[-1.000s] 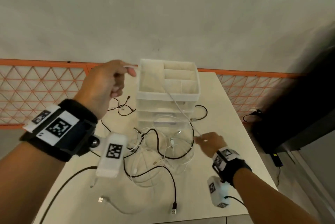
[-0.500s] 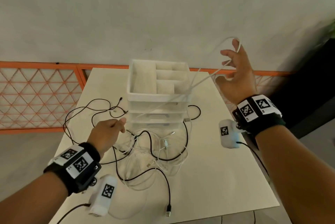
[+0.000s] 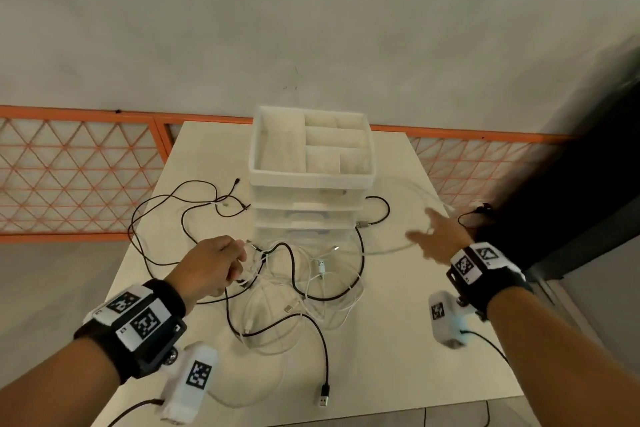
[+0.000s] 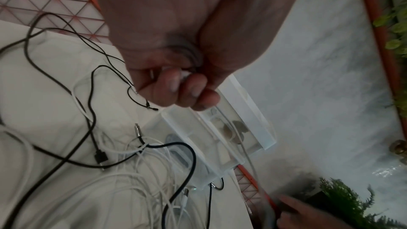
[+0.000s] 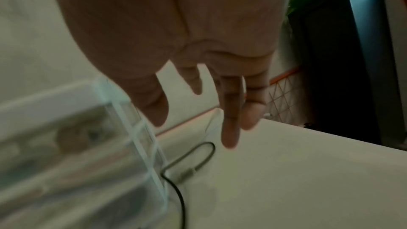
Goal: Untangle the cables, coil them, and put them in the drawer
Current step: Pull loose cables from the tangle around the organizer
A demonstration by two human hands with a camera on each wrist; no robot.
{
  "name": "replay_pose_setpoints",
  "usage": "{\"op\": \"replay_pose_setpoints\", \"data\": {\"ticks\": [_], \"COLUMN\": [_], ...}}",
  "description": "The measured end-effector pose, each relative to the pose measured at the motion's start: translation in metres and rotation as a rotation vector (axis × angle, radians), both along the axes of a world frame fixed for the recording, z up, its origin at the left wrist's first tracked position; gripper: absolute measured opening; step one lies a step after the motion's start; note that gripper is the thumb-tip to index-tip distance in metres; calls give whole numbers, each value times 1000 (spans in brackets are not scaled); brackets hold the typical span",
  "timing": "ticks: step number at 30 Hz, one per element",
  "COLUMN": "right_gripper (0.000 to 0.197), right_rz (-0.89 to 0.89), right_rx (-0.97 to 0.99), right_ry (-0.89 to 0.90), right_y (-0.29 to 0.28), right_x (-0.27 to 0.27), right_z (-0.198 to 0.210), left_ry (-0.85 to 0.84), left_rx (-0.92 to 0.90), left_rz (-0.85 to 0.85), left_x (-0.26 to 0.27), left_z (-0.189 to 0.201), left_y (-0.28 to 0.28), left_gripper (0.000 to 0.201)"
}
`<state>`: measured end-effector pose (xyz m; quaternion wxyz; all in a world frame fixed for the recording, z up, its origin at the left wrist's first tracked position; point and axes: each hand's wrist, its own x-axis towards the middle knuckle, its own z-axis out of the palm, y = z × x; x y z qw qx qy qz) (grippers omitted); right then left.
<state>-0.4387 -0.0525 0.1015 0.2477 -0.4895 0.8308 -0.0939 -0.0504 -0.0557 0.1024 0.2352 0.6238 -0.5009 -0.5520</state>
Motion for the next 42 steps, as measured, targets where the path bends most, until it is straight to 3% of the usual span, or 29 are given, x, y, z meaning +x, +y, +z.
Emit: {"op": "replay_pose_setpoints", "data": {"ticks": [2,6,7,10,13,17,21,25,28,30,32,35,38,42], "right_gripper": [76,10,8,22,56,43,26,14,12,14,15,33,29,29], "right_rz": [21,130,224,447,395,426,386,384,440,425,320,248,169,-2], "right_rx": [104,-96,-67,73,176,271,48,-341,-463,-519,-550,-587,-703,-945], "right_ry": [-14,-104,-127,-98,26,111,-26,-157,-270,-376,-631,-904,-976,-984], "right_y": [15,32,35,43,40,36,11,-1,4,5,5,4,-1,-6], "right_x": [14,68,86,138,163,166,148,138,149,163,177,196,201,182], "right_z": [-19,-19,-20,-44,-79,-95,-53,48,104,117,122,125,130,138], "left_ry": [28,106,128,213,350,392,371,364,429,526,599,553,548,490], "left_rx": [23,-12,-32,-109,-166,-205,-178,-169,-222,-255,-262,-259,-212,-194], "left_rz": [-4,13,16,13,23,118,175,212,226,184,77,-98,-167,-74], "left_x": [1,-6,-9,-17,-19,-9,10,20,15,5,-9,-31,-37,-14], "left_z": [3,17,21,37,49,55,47,46,58,70,81,78,63,34], "left_y": [3,7,8,9,9,8,6,2,-4,-7,-7,-3,0,-8], "left_gripper": [25,22,22,22,23,23,22,20,23,25,25,21,20,23]}}
